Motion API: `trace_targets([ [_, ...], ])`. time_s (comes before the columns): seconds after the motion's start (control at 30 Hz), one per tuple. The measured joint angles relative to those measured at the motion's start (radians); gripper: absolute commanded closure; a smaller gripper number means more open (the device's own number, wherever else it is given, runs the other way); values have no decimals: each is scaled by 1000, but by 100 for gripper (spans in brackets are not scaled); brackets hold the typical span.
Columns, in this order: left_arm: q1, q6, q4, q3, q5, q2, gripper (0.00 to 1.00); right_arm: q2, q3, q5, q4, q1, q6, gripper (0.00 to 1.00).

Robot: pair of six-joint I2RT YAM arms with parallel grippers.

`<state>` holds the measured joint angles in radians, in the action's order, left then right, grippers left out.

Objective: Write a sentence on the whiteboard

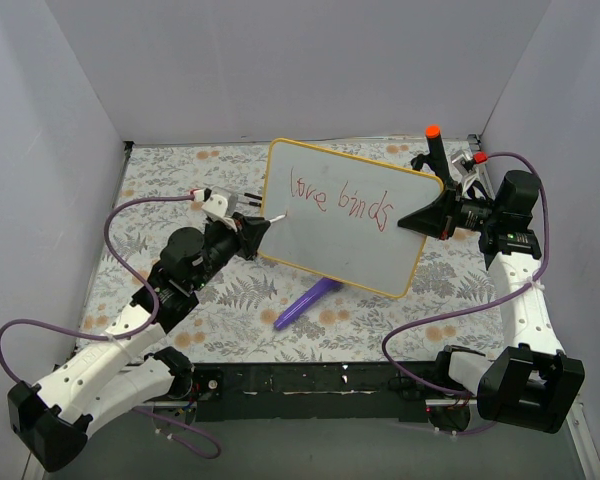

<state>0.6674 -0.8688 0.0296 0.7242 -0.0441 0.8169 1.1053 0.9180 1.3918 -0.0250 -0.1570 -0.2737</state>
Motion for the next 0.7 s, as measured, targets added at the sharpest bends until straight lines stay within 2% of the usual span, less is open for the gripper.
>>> trace_targets([
  [0.7,3,-27,-75,1,45,26,100,0,-6,-21,13,-1,-9,99],
])
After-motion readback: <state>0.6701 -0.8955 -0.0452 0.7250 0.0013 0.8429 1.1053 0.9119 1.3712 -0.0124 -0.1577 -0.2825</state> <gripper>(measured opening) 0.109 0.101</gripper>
